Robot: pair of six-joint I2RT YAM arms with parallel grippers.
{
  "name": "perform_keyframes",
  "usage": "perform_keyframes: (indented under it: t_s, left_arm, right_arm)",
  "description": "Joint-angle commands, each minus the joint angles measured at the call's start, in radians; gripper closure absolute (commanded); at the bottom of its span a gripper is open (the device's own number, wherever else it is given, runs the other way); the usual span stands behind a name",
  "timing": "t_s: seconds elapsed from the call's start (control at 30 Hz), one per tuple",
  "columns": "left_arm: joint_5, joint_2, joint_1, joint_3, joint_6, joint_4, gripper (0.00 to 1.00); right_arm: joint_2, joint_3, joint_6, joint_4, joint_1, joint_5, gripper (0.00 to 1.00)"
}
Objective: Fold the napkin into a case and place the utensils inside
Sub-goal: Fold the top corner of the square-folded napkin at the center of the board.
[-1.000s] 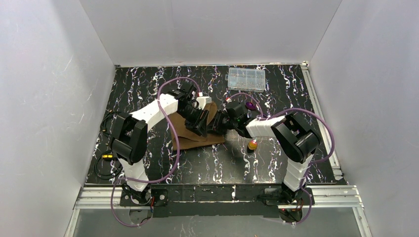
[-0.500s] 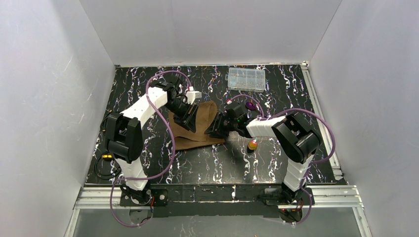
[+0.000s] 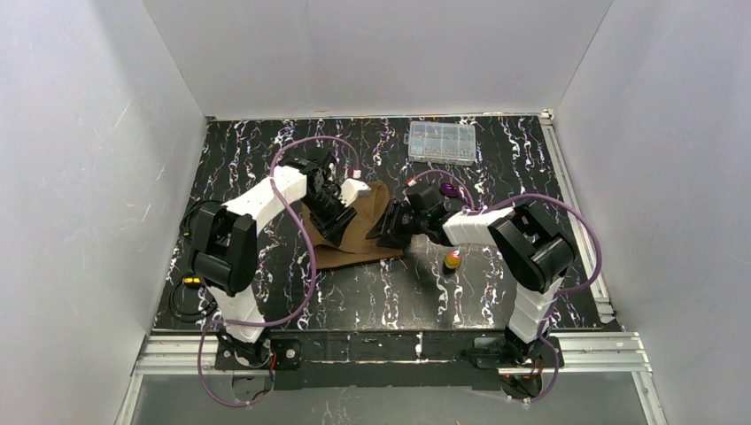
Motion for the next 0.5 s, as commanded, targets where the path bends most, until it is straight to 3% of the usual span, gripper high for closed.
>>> perform_keyframes:
  t_s: [0.0, 0.27, 0.47]
  left_arm:
    - [0.011, -0.098, -0.057, -0.027, 0.139, 0.092, 0.55]
    - [0.068, -0.051, -0.078, -0.043, 0.283, 0.152, 0.57]
    - [0.072, -0.005, -0.125, -0.021, 0.257, 0.186, 0.57]
  right_arm:
    - [-0.061, 0.035, -0.021, -0.022, -0.042, -0.030, 0.47]
    - [-0.027, -0.003, -0.014, 0.026, -0.067, -0.095, 0.52]
    - [0.005, -0.049, 0.005, 0.083, -0.067, -0.111, 0.56]
